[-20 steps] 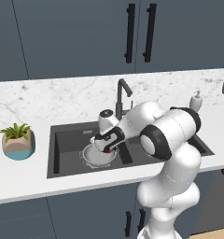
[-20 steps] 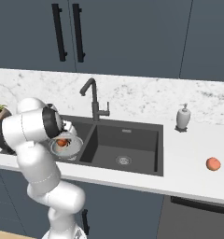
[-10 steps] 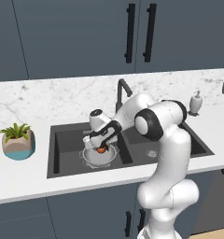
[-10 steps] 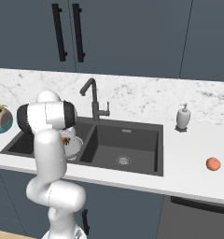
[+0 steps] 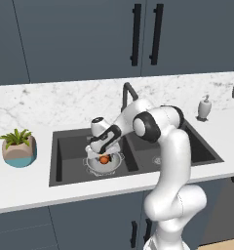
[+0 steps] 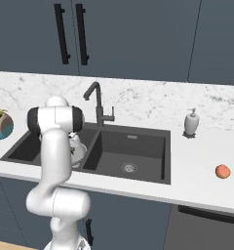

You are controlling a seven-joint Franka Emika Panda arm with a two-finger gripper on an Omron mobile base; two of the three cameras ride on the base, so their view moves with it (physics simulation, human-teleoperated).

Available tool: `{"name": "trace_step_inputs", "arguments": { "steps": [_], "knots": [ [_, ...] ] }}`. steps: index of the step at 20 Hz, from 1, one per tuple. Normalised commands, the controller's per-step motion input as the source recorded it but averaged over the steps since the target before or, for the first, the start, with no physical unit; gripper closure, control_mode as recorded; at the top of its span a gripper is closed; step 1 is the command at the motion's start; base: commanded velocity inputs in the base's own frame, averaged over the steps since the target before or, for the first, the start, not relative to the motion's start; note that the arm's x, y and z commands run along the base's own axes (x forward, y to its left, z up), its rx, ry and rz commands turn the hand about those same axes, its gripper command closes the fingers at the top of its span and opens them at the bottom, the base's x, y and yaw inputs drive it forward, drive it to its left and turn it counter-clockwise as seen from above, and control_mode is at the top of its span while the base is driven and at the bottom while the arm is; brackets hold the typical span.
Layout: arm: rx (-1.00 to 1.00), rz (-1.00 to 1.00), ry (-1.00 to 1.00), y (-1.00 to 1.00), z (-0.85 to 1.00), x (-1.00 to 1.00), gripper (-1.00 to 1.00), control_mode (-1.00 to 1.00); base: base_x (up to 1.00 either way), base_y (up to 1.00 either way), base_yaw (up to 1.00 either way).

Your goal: Put the colander in the sink, put the orange, peach in the colander, and turn on the sink faucet and pour water over the colander.

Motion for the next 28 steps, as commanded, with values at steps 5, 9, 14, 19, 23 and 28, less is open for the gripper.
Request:
{"name": "trace_step_inputs", "arguments": {
  "steps": [5, 9, 14, 19, 23, 28],
  "knots": [
    [0.00, -0.02, 0.06, 0.00, -0.26, 0.20, 1.00, -1.00, 0.00, 0.00, 0.00],
    [0.00, 0.00, 0.00, 0.00, -0.19, 0.02, 1.00, -1.00, 0.00, 0.00, 0.00],
    [0.00, 0.00, 0.00, 0.00, -0.19, 0.00, 1.00, -1.00, 0.00, 0.00, 0.00],
    [0.00, 0.00, 0.00, 0.00, -0.22, 0.02, -1.00, -1.00, 0.00, 0.00, 0.00],
    [0.00, 0.00, 0.00, -0.01, -0.16, 0.12, -1.00, -1.00, 0.00, 0.00, 0.00],
    [0.00, 0.00, 0.00, 0.00, -0.06, 0.11, -1.00, -1.00, 0.00, 0.00, 0.00]
  ]
}}
